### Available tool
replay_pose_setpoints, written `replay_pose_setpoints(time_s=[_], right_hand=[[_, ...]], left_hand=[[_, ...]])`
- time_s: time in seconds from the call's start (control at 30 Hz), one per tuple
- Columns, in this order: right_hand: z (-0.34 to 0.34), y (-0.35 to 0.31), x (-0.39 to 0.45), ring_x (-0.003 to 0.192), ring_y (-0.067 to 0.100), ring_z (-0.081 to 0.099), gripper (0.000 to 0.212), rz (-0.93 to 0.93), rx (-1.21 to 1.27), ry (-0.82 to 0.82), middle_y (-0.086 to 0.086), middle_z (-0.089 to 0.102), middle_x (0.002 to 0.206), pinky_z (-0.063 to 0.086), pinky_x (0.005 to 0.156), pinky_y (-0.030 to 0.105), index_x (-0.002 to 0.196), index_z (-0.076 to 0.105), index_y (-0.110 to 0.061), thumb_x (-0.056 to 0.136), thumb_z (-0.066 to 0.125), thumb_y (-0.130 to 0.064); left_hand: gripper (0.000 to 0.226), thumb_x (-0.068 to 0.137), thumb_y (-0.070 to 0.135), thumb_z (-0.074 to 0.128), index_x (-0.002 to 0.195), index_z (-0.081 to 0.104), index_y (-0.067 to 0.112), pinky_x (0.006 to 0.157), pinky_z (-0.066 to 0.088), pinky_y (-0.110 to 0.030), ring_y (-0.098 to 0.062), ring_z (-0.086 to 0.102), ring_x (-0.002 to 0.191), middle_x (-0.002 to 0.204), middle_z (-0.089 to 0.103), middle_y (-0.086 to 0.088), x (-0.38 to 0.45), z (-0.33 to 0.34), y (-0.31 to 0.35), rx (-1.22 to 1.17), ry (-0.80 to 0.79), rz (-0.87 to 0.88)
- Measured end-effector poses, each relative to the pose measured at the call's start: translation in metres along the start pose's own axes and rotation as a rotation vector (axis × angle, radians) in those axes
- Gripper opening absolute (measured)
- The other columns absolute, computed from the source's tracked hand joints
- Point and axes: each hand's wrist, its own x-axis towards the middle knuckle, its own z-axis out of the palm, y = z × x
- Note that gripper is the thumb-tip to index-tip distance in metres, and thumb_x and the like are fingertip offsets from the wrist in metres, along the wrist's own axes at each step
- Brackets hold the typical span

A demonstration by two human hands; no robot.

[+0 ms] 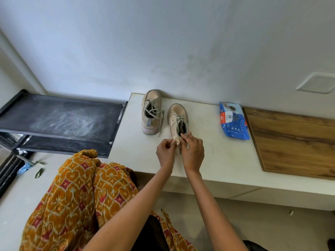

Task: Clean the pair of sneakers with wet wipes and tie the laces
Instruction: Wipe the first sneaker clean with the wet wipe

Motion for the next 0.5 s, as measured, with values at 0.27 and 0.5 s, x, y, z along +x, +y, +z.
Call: replay_pose_setpoints(time_s=[0.27,0.5], right_hand=[[0.0,0.004,-0.001,0.097,0.025,0.061,0.03,-0.075,-0.079,0.0,0.007,0.069,0.114,0.051,0.069,0.035,0.114,0.068,-0.018,0.084,0.068,-0.014],[0.003,0.006,-0.006,0.104,0.027,0.06,0.036,-0.104,-0.113,0.012,0.008,0.067,0.116,0.051,0.073,0.035,0.118,0.066,-0.016,0.082,0.071,-0.013]], left_hand=[[0.008,0.083,0.009,0.067,0.09,0.067,0.007,0.07,0.041,-0.022,-0.014,0.058,0.08,0.089,0.067,-0.005,0.016,-0.023,-0.006,0.348,-0.025,0.055],[0.007,0.082,0.011,0.067,0.088,0.068,0.007,0.075,0.048,-0.027,-0.015,0.06,0.078,0.085,0.068,-0.005,0.025,0.007,0.044,0.084,0.018,0.078]])
